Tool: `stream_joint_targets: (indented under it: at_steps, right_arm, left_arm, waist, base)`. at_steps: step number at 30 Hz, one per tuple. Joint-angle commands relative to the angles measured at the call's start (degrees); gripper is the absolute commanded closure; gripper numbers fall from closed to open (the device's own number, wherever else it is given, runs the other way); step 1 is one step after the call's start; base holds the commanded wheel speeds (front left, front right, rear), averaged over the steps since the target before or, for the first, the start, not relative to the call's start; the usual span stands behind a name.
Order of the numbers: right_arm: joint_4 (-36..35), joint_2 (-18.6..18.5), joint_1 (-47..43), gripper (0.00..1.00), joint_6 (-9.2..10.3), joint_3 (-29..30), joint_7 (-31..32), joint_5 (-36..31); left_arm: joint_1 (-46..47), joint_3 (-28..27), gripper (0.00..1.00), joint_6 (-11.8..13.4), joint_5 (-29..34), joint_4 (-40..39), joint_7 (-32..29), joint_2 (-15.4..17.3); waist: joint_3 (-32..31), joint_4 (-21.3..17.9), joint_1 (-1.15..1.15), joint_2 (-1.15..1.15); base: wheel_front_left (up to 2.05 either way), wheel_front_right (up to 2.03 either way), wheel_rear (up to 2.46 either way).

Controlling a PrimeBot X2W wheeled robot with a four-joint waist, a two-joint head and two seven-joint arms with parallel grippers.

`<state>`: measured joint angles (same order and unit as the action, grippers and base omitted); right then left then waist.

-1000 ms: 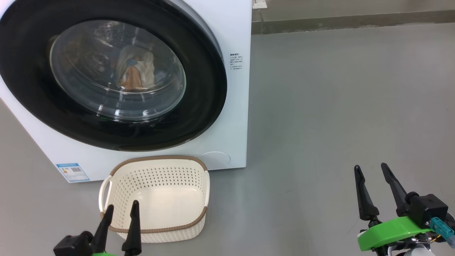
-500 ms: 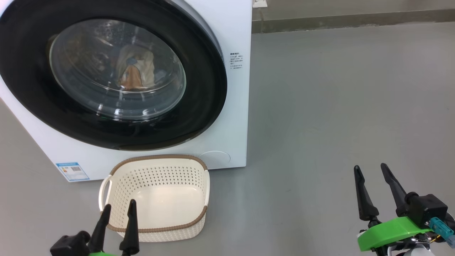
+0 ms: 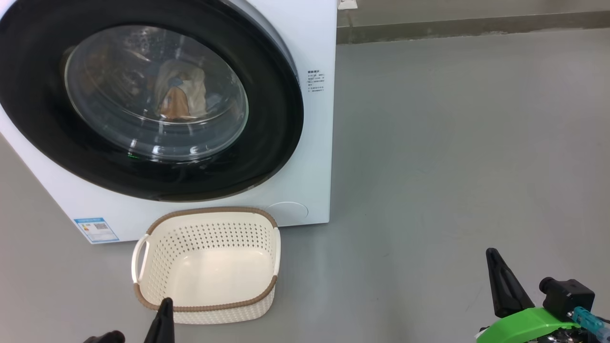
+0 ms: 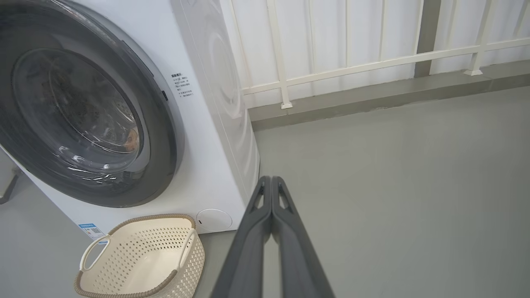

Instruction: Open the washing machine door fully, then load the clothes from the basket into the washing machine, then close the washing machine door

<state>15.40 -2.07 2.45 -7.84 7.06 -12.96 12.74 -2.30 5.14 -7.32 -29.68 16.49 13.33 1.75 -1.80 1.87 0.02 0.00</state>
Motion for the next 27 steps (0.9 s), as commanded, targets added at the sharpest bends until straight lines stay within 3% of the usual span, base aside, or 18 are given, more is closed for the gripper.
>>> stream_joint_targets:
  at_steps: [1, 27]
  right_arm:
    - [-1.5, -0.4, 1.7, 1.00, 0.03, 0.0, 0.3, 2.3]
    - [-1.6, -0.5, 2.1, 1.00, 0.10, -0.3, 4.4, 19.3]
  left_arm:
    - [1.9, -0.7, 1.00, 0.0, -1.7, -1.3, -0.5, 0.6]
    - [3.4, -2.8, 1.00, 0.0, -15.3, -1.6, -4.5, 0.9]
  waist:
    - [0.1, 0.0, -0.01, 0.00]
    - [0.5, -0.4, -0.02, 0.00]
  base:
    - [0.00, 0.00, 0.00]
    - [0.00, 0.00, 0.00]
